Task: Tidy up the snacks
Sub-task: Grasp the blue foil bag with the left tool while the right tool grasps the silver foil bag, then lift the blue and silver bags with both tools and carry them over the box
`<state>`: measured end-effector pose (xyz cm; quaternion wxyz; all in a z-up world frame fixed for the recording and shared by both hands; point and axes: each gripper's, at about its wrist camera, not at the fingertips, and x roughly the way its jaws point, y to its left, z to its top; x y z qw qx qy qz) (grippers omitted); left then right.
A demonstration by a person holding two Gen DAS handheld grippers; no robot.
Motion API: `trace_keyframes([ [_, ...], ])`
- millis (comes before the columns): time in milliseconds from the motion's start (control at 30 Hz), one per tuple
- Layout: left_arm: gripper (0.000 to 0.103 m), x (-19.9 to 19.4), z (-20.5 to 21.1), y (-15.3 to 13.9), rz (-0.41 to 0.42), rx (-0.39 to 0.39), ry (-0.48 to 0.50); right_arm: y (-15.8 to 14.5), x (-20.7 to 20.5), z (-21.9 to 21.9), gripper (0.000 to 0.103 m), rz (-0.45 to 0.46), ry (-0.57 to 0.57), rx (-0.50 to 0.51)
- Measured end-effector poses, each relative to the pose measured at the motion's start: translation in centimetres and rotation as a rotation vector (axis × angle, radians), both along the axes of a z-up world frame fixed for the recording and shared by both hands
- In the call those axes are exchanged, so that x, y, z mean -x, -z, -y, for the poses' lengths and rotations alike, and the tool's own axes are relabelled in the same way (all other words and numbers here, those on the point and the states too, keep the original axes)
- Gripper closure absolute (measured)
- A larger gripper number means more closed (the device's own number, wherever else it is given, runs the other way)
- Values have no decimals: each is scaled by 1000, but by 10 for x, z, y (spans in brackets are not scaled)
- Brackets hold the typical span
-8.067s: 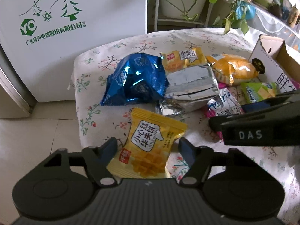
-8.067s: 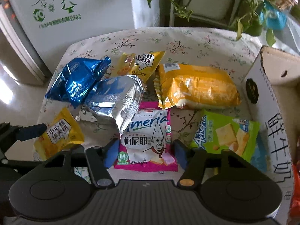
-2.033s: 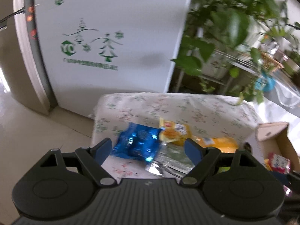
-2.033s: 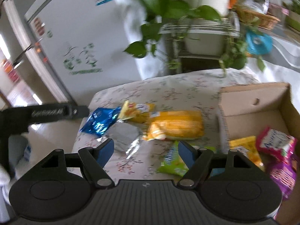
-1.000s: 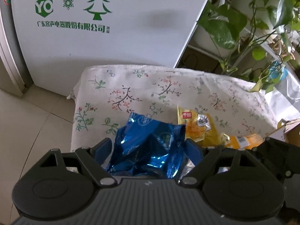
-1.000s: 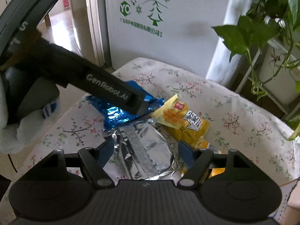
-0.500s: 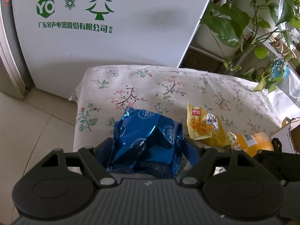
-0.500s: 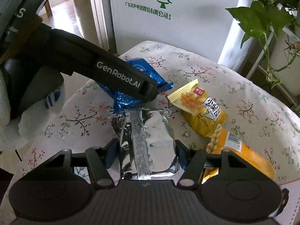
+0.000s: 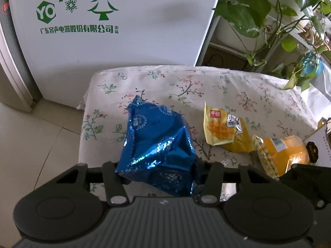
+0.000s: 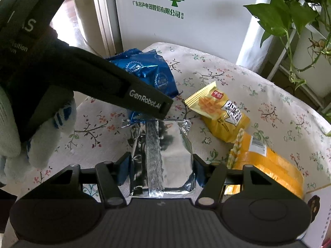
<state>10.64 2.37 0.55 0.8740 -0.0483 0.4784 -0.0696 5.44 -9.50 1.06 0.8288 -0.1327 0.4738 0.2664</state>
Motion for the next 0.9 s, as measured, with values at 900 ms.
trace_keyframes([
  [900,54,26,-22,-51,75,66,-155,-38,15,18,36,-9,163,-51],
])
